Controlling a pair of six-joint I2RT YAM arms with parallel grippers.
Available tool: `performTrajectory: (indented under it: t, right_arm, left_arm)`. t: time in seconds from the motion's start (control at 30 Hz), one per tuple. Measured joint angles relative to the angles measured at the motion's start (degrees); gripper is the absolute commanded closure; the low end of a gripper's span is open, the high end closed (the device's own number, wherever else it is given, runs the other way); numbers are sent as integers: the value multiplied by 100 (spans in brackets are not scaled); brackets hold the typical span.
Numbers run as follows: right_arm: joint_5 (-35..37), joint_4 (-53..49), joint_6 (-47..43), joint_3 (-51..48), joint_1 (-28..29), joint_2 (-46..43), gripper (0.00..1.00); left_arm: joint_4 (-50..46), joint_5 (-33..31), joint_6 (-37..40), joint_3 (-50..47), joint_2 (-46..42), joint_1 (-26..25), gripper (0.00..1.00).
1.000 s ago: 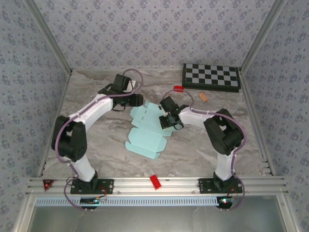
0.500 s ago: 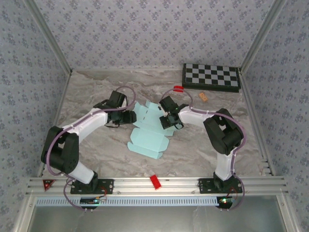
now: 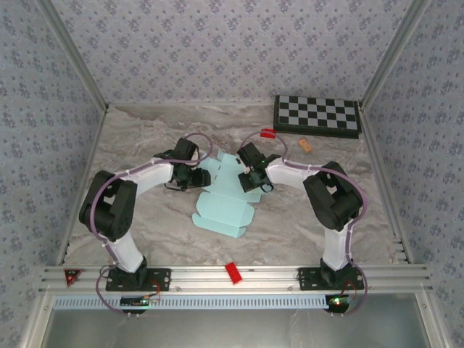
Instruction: Fold the paper box
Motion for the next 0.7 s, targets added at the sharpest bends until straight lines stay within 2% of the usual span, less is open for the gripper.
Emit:
performTrajectory:
  t: [0.17, 0.33, 0.7]
  right_arm:
    - [0, 0, 2, 0, 0, 2, 100]
    - [0, 0, 2, 0, 0, 2, 100]
    - [20, -7, 9, 0, 0, 4, 100]
  left_arm:
    - [136, 205, -2, 66, 160, 0, 52]
    - [162, 315, -24, 72, 175, 0, 61]
    - [160, 455, -31, 79, -35, -2, 65]
